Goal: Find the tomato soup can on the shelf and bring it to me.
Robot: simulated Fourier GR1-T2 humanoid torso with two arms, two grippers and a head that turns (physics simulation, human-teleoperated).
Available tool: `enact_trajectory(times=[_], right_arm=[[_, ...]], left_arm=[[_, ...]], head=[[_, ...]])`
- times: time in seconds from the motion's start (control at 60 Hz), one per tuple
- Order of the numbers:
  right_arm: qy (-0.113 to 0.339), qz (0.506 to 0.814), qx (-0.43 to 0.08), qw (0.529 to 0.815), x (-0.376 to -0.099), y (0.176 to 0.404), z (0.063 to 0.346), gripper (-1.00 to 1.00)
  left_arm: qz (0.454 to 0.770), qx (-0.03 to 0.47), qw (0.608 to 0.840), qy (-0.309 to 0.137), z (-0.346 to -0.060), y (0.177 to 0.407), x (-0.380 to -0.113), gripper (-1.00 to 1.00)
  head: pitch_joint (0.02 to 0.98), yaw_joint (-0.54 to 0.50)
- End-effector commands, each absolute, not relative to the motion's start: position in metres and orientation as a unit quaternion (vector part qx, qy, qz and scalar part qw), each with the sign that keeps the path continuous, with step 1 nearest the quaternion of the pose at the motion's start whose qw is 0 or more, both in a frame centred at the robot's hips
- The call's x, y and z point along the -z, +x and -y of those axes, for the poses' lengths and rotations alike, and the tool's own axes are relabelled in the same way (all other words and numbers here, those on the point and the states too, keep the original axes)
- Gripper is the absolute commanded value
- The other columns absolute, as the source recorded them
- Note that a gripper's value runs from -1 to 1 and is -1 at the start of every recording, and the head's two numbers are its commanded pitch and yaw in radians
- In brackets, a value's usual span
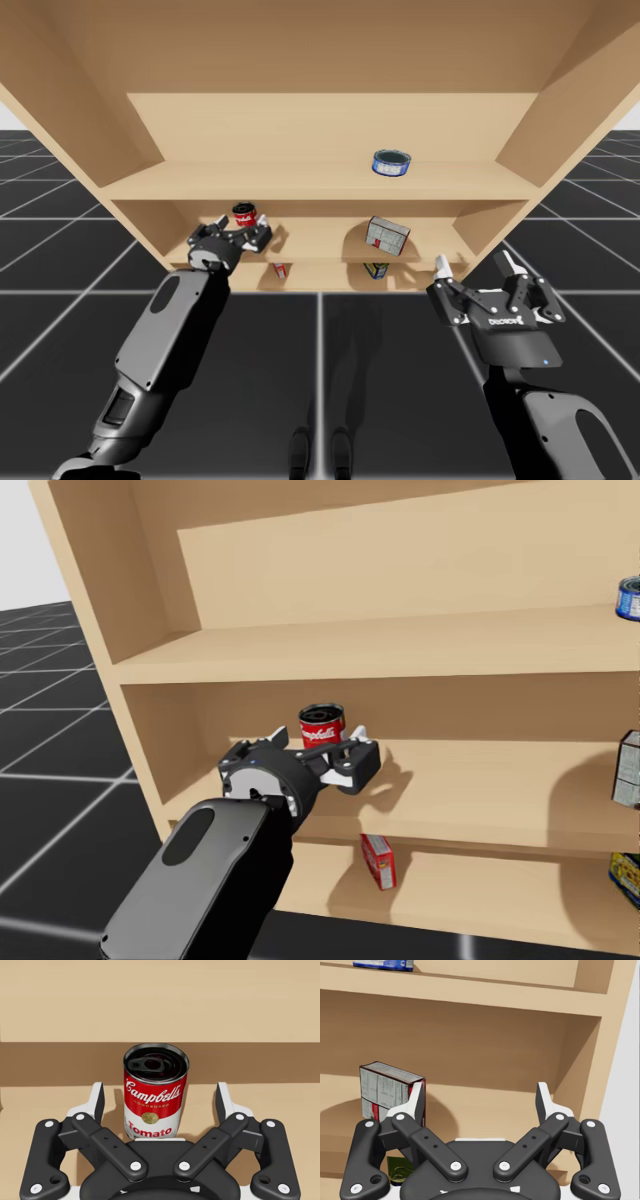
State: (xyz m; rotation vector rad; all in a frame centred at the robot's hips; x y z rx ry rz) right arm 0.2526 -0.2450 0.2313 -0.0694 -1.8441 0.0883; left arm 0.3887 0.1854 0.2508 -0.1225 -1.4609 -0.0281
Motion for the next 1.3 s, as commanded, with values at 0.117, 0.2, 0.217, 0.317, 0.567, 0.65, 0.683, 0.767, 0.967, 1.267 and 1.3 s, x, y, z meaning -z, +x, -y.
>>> enact_trajectory(times=[0.117,0.2,0.217,0.317,0.567,0.65,0.683,0.767,0.967,1.267,1.3], right_arm=[[-0.032,0.797,-0.037,0.602,-0.232,0.253,0.247,-1.00],[-0.032,0.797,-0.036,0.602,-0.232,0.253,0.247,-1.00],[-0.032,0.797,-0.036,0.602,-0.232,0.253,0.247,-1.00],[-0.032,0.797,-0.035,0.602,-0.232,0.253,0.248,-1.00],[-0.033,0.797,-0.035,0.602,-0.231,0.253,0.248,-1.00],[-0.033,0.798,-0.035,0.601,-0.231,0.253,0.248,-1.00],[-0.033,0.798,-0.034,0.601,-0.231,0.253,0.249,-1.00],[-0.033,0.798,-0.034,0.601,-0.231,0.253,0.249,-1.00],[-0.032,0.797,-0.033,0.602,-0.231,0.253,0.249,-1.00],[-0.033,0.798,-0.032,0.601,-0.231,0.253,0.249,-1.00],[-0.033,0.798,-0.032,0.601,-0.231,0.253,0.249,-1.00]], left_arm=[[0.660,0.013,0.750,-0.049,-0.178,0.404,-0.243,-0.94],[0.661,0.012,0.748,-0.049,-0.177,0.403,-0.242,0.96],[0.662,0.012,0.748,-0.048,-0.176,0.403,-0.242,0.97],[0.666,0.015,0.745,-0.043,-0.177,0.401,-0.244,1.00],[0.685,0.018,0.727,-0.045,-0.182,0.389,-0.260,1.00],[0.697,0.023,0.716,-0.041,-0.185,0.379,-0.268,1.00],[0.699,0.023,0.714,-0.042,-0.186,0.375,-0.270,1.00],[0.708,0.028,0.705,-0.038,-0.191,0.361,-0.275,1.00],[0.723,0.039,0.689,-0.037,-0.203,0.320,-0.284,1.00],[0.727,0.082,0.681,-0.028,-0.214,0.245,-0.295,1.00],[0.727,0.087,0.680,-0.026,-0.215,0.239,-0.297,1.00]], head=[[0.482,0.29],[0.480,0.28],[0.480,0.28],[0.479,0.28],[0.478,0.28],[0.477,0.28],[0.477,0.28],[0.476,0.28],[0.476,0.28],[0.476,0.28],[0.476,0.28]])
